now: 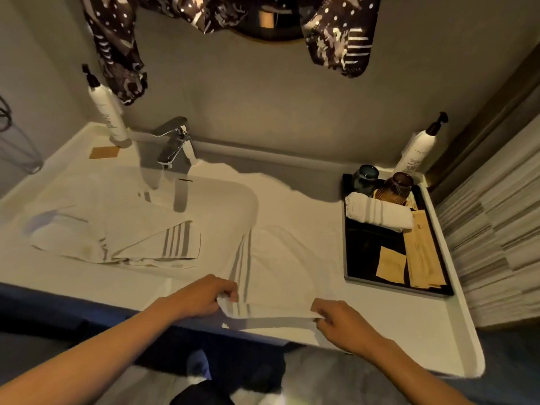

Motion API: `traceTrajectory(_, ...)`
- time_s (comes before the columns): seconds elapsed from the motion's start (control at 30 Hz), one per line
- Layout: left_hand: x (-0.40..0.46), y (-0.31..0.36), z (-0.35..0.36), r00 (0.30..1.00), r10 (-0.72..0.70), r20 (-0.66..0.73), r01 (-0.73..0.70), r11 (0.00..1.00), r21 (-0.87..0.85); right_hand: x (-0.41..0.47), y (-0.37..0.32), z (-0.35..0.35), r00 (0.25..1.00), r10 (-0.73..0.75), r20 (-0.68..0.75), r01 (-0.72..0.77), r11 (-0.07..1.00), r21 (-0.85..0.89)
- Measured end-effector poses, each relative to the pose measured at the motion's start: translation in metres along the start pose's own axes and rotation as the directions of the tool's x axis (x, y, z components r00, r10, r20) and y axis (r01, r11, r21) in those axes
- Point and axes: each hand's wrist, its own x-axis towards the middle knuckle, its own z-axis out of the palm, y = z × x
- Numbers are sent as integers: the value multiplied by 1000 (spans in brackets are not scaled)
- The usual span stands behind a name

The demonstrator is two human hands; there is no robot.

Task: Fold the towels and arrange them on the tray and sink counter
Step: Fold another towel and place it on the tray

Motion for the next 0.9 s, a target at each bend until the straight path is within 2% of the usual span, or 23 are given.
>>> traceTrajectory(0.03, -1, -1, -4, 999, -48, 21, 49, 998, -30, 3, -2, -4, 999, 41, -19, -39, 992, 116)
traceTrajectory(0.1, -2, -5, -11, 989, -136, 55, 142, 984, -105, 7, -2, -8, 996, 85, -41, -75, 975, 210)
traceTrajectory(0.27, -3, -10, -28, 939, -261, 222, 306, 931, -201, 12, 0, -26, 985, 164, 60, -174, 954, 246)
traceTrajectory(0.33, -4, -13, -28, 906, -341, 252, 400, 883, -245, 15, -3, -32, 968, 202, 150, -234, 941, 242)
traceTrajectory(0.4, -4, -13, -29, 882, -397, 253, 462, 833, -305, 22, -5, -37, 961, 230, 151, -260, 939, 225)
traceTrajectory(0.47, 0, -12, -33, 910, -388, 144, 412, 822, -394, 33, -4, -42, 963, 268, -6, -258, 932, 253)
traceTrajectory(0.53, 7, -5, -35, 890, -452, -55, 364, 778, -512, 46, 2, -47, 905, 350, -240, -263, 907, 329)
traceTrajectory(0.63, 31, -6, -30, 731, -614, -296, 282, 668, -689, 54, 4, -46, 791, 407, -456, -214, 884, 417)
traceTrajectory(0.67, 36, -6, -25, 690, -637, -345, 301, 685, -663, 52, 3, -42, 775, 399, -491, -194, 889, 416)
traceTrajectory(0.7, 39, -6, -19, 670, -608, -425, 355, 766, -536, 47, 1, -38, 757, 390, -525, -180, 896, 406)
traceTrajectory(0.73, 41, -7, -11, 683, -507, -526, 388, 862, -327, 39, -1, -32, 738, 370, -564, -154, 907, 393)
traceTrajectory(0.77, 41, -3, -4, 727, -325, -605, 344, 935, -89, 30, -3, -24, 718, 358, -598, -143, 915, 376)
traceTrajectory(0.8, 42, 1, 2, 772, -104, -628, 216, 971, 105, 21, -1, -14, 694, 360, -623, -158, 921, 356)
traceTrajectory(0.83, 42, 8, 8, 805, 86, -587, 72, 968, 240, 12, -1, -6, 691, 405, -600, -228, 909, 350)
traceTrajectory(0.9, 48, 17, 23, 850, 299, -433, -122, 912, 390, 0, -1, 6, 697, 561, -447, -456, 827, 328)
